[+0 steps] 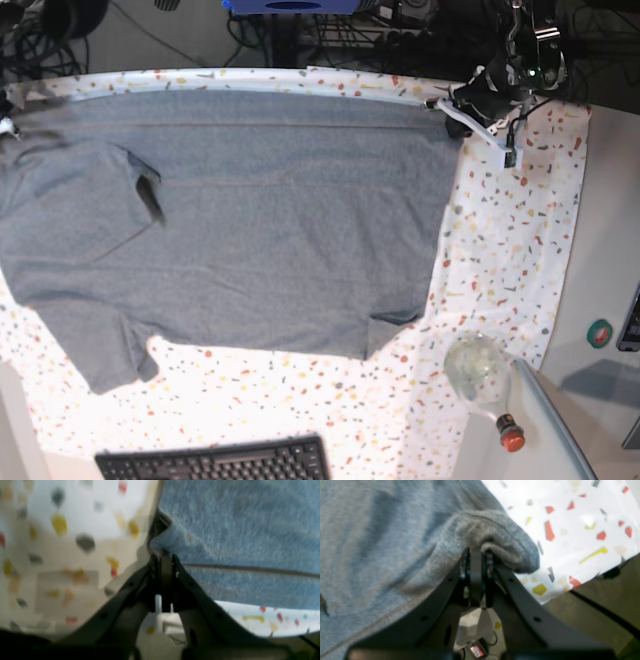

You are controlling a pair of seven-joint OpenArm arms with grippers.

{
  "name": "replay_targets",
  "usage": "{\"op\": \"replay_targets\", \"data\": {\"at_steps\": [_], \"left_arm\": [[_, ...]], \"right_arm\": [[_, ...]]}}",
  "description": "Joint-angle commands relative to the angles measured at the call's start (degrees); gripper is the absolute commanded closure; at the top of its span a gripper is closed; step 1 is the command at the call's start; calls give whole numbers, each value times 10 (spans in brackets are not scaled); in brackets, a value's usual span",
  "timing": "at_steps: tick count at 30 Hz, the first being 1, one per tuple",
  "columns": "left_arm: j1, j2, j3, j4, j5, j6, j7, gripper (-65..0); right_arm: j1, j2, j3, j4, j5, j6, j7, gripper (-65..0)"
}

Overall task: Layout the t-shirt on the table in an organized manner, then fold the t-shirt properly
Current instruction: 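Release the shirt and pull the left gripper back to its corner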

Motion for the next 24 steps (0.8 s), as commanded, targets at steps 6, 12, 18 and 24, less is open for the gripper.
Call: {"op": "replay_targets", "data": {"at_steps": [6, 12, 18, 24], "left_arm": [[6, -8, -3, 11, -1, 3, -13, 0], [5, -9, -3, 11, 4, 3, -13, 0], [5, -4, -29, 11, 4, 5, -11, 0], [6, -7, -90, 11, -1, 4, -10, -454]], "right_arm": [[-7, 5, 7, 10, 3, -2, 18, 0], [-19, 5, 7, 10, 3, -3, 13, 0], [-19, 5, 8, 15, 4, -3, -35, -21], [-20, 5, 9, 16, 5, -3, -38, -345]]}}
